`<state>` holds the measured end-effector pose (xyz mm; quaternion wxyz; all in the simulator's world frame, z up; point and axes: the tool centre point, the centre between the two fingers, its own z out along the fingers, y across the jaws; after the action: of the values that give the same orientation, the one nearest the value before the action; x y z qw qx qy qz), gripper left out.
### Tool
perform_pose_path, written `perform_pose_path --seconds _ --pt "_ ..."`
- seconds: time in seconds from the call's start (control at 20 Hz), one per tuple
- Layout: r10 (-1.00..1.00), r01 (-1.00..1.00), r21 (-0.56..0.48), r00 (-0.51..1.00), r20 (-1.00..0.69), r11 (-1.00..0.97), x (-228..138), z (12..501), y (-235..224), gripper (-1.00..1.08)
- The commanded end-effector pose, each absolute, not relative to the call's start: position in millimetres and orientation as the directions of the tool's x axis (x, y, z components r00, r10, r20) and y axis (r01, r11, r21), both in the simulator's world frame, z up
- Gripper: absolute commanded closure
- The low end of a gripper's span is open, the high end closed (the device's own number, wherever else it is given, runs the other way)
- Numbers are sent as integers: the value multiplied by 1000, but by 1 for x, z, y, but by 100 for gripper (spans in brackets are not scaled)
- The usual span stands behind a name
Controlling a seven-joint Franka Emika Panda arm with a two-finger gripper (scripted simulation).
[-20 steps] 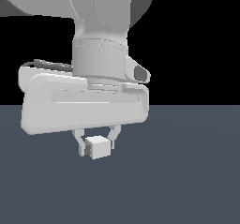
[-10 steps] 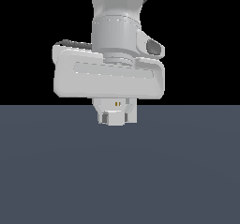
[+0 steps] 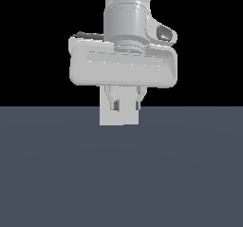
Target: Plug the charger into the wall socket.
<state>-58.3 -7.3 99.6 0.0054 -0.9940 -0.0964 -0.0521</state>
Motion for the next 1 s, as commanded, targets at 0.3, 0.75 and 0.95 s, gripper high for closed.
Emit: perform_pose_path --seconds 0.3,0.75,0.95 --pt "186 187 0 977 103 -982 -58 100 -8 108" --pt "186 187 0 977 103 -982 -49 100 -6 108" --pt "186 187 0 977 103 -982 -35 100 -4 108"
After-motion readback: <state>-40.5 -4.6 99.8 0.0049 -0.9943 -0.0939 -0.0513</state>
